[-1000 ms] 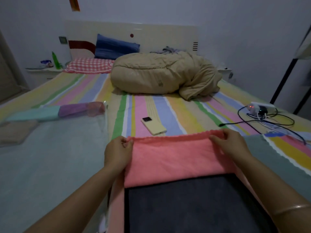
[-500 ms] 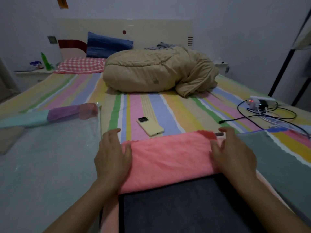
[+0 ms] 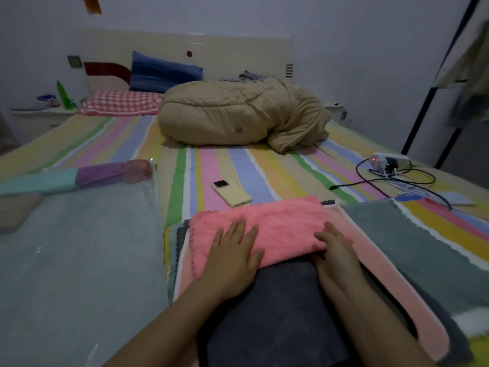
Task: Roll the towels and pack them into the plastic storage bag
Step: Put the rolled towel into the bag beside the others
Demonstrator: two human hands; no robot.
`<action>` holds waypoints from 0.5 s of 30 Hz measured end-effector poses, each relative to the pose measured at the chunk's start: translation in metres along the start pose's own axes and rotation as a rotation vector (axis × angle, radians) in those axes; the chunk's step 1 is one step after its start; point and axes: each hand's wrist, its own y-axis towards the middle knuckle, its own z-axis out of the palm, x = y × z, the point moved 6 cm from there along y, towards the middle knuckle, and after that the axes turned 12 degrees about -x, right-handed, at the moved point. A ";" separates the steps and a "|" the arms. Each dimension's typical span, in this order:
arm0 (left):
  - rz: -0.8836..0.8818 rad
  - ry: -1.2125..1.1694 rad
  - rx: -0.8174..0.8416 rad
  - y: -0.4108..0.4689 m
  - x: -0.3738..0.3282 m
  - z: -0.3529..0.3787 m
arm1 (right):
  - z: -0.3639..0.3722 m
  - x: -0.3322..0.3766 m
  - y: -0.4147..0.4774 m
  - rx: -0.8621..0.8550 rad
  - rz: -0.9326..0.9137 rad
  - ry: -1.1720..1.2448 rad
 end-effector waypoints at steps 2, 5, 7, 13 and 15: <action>-0.113 -0.318 -0.130 0.000 0.006 -0.016 | 0.008 0.007 0.000 -0.088 -0.212 -0.296; -0.471 -0.802 -0.302 -0.002 0.032 -0.042 | 0.036 0.022 -0.021 -0.092 -0.664 -0.763; -0.779 -1.090 -0.248 -0.004 0.050 -0.044 | 0.064 0.022 -0.048 0.012 -1.024 -1.018; -1.127 -1.462 -0.012 -0.020 0.081 -0.039 | 0.093 -0.051 -0.102 0.577 -1.481 -1.403; -1.078 -1.401 -0.006 -0.021 0.084 -0.040 | 0.088 -0.065 -0.107 0.669 -1.452 -1.427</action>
